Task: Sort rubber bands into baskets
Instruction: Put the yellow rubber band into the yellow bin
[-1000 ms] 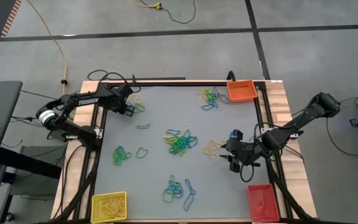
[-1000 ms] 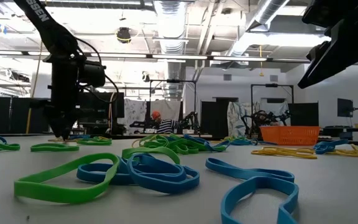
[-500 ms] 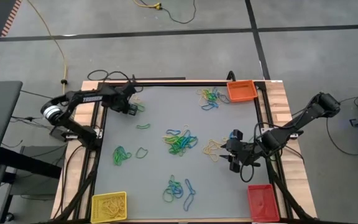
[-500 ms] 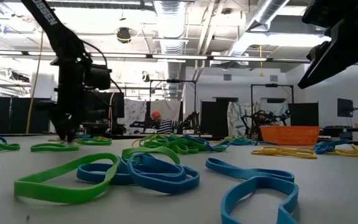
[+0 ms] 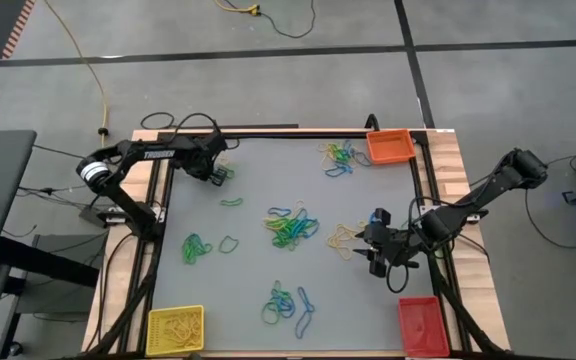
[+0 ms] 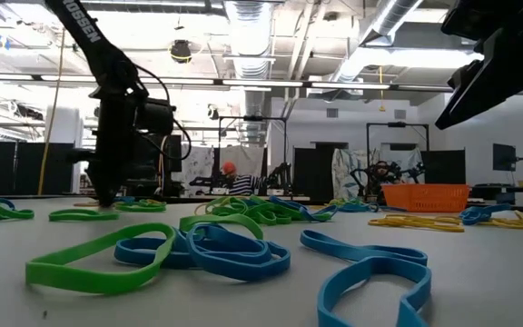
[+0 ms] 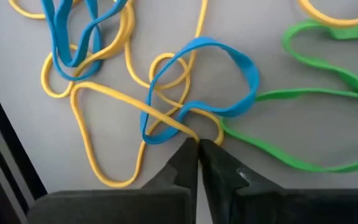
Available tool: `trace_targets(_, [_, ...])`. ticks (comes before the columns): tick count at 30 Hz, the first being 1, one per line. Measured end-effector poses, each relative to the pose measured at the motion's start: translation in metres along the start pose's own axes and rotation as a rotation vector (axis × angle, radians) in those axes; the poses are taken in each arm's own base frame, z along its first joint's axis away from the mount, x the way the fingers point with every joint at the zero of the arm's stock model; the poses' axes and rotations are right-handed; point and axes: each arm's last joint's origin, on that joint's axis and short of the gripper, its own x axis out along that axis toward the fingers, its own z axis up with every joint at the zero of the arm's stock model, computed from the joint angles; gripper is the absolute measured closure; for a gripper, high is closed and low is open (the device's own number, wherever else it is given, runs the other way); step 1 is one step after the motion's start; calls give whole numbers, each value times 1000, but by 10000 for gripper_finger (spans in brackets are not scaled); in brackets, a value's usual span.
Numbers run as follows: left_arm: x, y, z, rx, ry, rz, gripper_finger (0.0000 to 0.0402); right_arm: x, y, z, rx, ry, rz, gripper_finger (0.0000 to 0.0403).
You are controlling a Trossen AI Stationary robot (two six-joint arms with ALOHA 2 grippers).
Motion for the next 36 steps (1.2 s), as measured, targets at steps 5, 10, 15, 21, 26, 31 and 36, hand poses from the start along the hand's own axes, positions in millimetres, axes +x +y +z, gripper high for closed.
trace_targets(5, [-13, -7, 1, 71, 33, 24, 401, 0, 0, 0, 0, 0, 0, 179])
trace_targets(10, [-46, -14, 8, 121, 16, 19, 402, 0, 0, 0, 0, 0, 0, 179])
trace_targets(15, [-80, -20, 9, 167, -25, 17, 401, 0, 0, 0, 0, 0, 0, 179])
trace_targets(21, [-107, -24, 5, 209, -25, 42, 401, 0, 0, 0, 0, 0, 0, 179])
trace_targets(26, [-125, -27, -2, 265, 0, 106, 401, 0, 0, 0, 0, 0, 0, 179])
trace_targets(31, [-153, -30, -9, 308, -13, 201, 401, 0, 0, 0, 0, 0, 0, 179])
trace_targets(36, [-192, -38, -18, 345, -83, 239, 401, 0, 0, 0, 0, 0, 0, 179])
